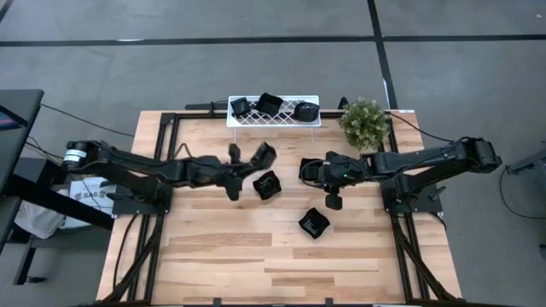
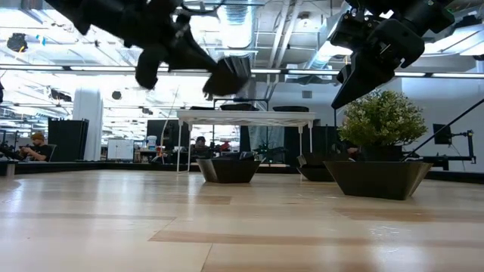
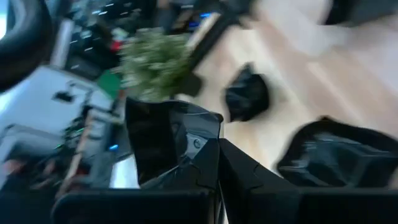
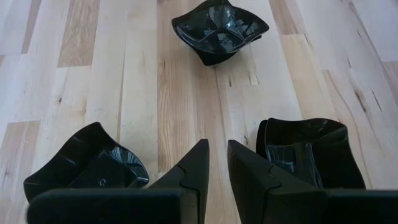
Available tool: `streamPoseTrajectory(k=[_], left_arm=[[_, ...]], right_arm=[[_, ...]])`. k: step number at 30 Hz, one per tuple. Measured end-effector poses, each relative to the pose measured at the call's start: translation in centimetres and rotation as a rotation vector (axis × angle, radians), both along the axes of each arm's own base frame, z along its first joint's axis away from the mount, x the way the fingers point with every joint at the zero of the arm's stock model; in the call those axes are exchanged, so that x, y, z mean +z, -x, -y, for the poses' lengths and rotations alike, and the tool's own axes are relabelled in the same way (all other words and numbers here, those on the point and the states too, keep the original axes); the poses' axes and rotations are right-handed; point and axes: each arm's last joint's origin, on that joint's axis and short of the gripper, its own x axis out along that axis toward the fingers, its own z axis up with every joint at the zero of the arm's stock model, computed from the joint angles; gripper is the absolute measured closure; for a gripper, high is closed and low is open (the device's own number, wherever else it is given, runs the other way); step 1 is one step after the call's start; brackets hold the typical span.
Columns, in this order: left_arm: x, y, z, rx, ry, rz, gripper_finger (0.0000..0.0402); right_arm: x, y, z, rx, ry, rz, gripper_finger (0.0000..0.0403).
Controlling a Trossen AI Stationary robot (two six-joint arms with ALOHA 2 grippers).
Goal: Pick & Place Mini shaped plates
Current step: Stack the black distorted square plate on top of the black distorted square plate on the shelf
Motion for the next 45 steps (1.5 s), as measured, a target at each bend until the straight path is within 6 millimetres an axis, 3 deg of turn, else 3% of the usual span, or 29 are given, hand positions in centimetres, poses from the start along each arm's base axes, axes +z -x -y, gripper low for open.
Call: streamPoseTrajectory(k=[10,15,20,24,33,39,45], left_arm=[[6.6,-0.1,-3.1,0.155,-0.102,0.197,0.0395],[9.5,-0.6,-6.6,0.243,-0.187,0.216,0.0395],[10.8,-0.5,-10.3,0.226,-0.223,0.222,0.0397],[10.1,-1.3,-13.2,0.239,-0.252,0.167,0.0395],[5.1,-5.2,-17.4,0.189,-0.316,-0.047,0.0395],[3.1,-6.1,-18.0,0.166,-0.342,-0.120,0.0397],[2.3,-6.5,-17.6,0.205,-0.320,-0.141,0.0395]], right_arm=[[0.0,0.0,0.0,0.002,0.002,0.001,0.0349],[0.0,0.0,0.0,0.002,0.002,0.001,0.0349],[0.0,0.0,0.0,0.013,0.014,-0.004,0.0349],[0.0,0.0,0.0,0.015,0.016,-0.007,0.0349],[0.0,0.0,0.0,0.032,0.035,-0.009,0.0349],[0.0,0.1,0.0,0.031,0.037,-0.010,0.0349],[0.0,0.1,0.0,0.031,0.036,-0.011,0.0349]])
